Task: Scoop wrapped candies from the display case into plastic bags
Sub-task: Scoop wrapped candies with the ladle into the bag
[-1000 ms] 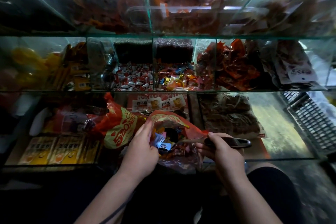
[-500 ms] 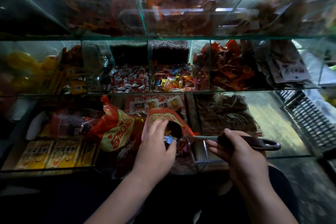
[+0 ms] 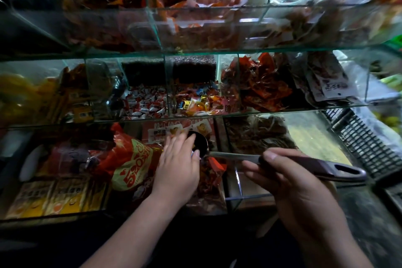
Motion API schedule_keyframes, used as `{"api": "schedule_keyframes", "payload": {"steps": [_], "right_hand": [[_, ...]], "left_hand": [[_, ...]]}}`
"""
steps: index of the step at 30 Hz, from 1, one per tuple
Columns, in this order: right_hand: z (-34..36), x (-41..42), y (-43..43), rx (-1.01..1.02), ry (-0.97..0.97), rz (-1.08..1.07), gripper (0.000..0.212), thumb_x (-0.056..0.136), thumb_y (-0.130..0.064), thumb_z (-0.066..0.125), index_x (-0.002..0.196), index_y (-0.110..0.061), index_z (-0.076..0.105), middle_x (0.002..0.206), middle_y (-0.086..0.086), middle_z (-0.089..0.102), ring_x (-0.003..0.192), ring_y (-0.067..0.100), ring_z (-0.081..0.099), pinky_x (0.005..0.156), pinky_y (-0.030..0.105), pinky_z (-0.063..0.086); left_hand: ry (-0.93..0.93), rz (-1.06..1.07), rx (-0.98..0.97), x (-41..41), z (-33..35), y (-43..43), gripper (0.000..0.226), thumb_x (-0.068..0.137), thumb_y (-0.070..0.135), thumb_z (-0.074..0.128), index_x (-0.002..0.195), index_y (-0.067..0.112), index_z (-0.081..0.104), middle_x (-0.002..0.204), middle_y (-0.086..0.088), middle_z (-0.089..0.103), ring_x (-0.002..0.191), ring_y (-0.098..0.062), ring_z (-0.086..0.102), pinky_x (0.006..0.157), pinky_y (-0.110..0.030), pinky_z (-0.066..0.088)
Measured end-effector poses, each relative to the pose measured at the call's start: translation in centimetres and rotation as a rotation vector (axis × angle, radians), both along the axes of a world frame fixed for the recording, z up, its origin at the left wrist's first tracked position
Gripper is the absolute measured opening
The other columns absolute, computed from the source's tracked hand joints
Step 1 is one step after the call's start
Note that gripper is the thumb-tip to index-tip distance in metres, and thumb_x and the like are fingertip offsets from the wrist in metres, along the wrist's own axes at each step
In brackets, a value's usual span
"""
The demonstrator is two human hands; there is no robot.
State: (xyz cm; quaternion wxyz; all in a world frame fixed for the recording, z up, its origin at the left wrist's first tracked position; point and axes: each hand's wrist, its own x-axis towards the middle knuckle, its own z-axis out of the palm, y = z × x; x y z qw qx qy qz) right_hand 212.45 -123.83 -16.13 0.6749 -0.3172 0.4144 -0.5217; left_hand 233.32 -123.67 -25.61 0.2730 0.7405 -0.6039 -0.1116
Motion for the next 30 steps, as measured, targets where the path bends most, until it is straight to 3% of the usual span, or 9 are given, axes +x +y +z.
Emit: {"api": "schedule_keyframes", "payload": {"steps": [7,10,12,14,16,19,22,25,30], "right_hand": [[1.3,0.6,-3.9,0.026,-0.186,-0.156,0.029,0.097,-0.019,0.059,0.071,-0.012,0.07,0.07,0.005,0.07,0.087,0.036,0.078,0.067,0.033,0.063],[0.7,2.8,-7.2,-0.073,-0.184,-0.205,0.012,0.098,-0.021,0.062,0.09,-0.013,0.066,0.084,0.006,0.075,0.093,0.034,0.077,0.071,0.031,0.062],[-0.1,5.2,-9.6,-0.236,0.046,-0.242,0.006,0.095,-0.025,0.067,0.094,-0.02,0.066,0.086,0.004,0.078,0.092,0.018,0.078,0.074,0.025,0.061],[-1.0,7.2,-12.0,-0.645,0.563,-0.249,0.003,0.094,-0.022,0.07,0.094,-0.02,0.071,0.088,-0.004,0.074,0.089,-0.004,0.07,0.077,0.012,0.053],[-1.6,8.5,-13.6,-0.969,0.944,-0.034,0.014,0.092,-0.012,0.071,0.105,-0.008,0.073,0.102,0.004,0.07,0.098,0.006,0.067,0.086,0.016,0.05],[-2.3,8.4,-13.9,-1.063,1.202,0.257,0.042,0.079,-0.007,0.079,0.12,-0.006,0.07,0.125,0.013,0.062,0.115,0.027,0.061,0.1,0.029,0.049],[-2.5,7.7,-12.0,-1.057,1.198,0.245,0.041,0.08,-0.006,0.077,0.12,-0.008,0.069,0.125,0.01,0.063,0.114,0.027,0.062,0.096,0.036,0.053],[-2.0,7.1,-9.5,-1.124,1.005,0.087,0.02,0.09,-0.006,0.07,0.11,-0.007,0.072,0.113,0.006,0.069,0.107,0.017,0.066,0.094,0.025,0.053],[-1.3,3.4,-4.4,-0.98,0.685,-0.006,0.011,0.098,-0.02,0.068,0.103,-0.015,0.075,0.101,-0.005,0.077,0.093,0.011,0.074,0.083,0.022,0.056]], "left_hand": [[0.028,-0.005,-0.302,1.6,5.8,-4.5,0.055,0.101,0.043,0.047,0.15,0.02,0.04,0.162,0.002,0.03,0.152,-0.013,0.013,0.125,-0.037,-0.001],[0.159,0.093,-0.355,2.0,6.5,-4.3,0.056,0.096,0.04,0.053,0.147,0.019,0.043,0.154,0.001,0.038,0.144,-0.016,0.029,0.123,-0.048,0.02],[0.261,0.115,-0.3,2.2,6.1,-3.7,0.055,0.095,0.034,0.058,0.146,0.021,0.042,0.149,0.003,0.04,0.14,-0.014,0.033,0.119,-0.044,0.029],[0.317,0.12,-0.228,2.2,5.3,-3.0,0.055,0.096,0.028,0.062,0.147,0.024,0.04,0.148,0.005,0.04,0.138,-0.013,0.035,0.115,-0.034,0.032],[0.332,0.119,-0.171,2.2,4.6,-2.4,0.056,0.097,0.026,0.062,0.148,0.025,0.039,0.148,0.006,0.04,0.135,-0.018,0.043,0.111,-0.031,0.036],[0.337,0.127,-0.111,2.3,4.0,-1.9,0.054,0.097,0.028,0.061,0.146,0.028,0.039,0.143,0.007,0.042,0.112,-0.037,0.061,0.098,-0.048,0.054],[0.304,0.138,-0.113,2.4,3.7,-2.1,0.052,0.096,0.029,0.061,0.145,0.027,0.042,0.142,0.009,0.042,0.109,-0.031,0.062,0.096,-0.04,0.055],[0.262,0.126,-0.154,2.4,3.7,-2.6,0.049,0.095,0.028,0.063,0.142,0.024,0.047,0.142,0.01,0.044,0.128,-0.013,0.048,0.104,-0.025,0.042],[0.18,0.142,-0.162,3.3,2.8,-1.3,0.023,0.092,0.027,0.067,0.115,0.023,0.068,0.134,0.01,0.047,0.13,-0.01,0.04,0.109,-0.03,0.039]]}}
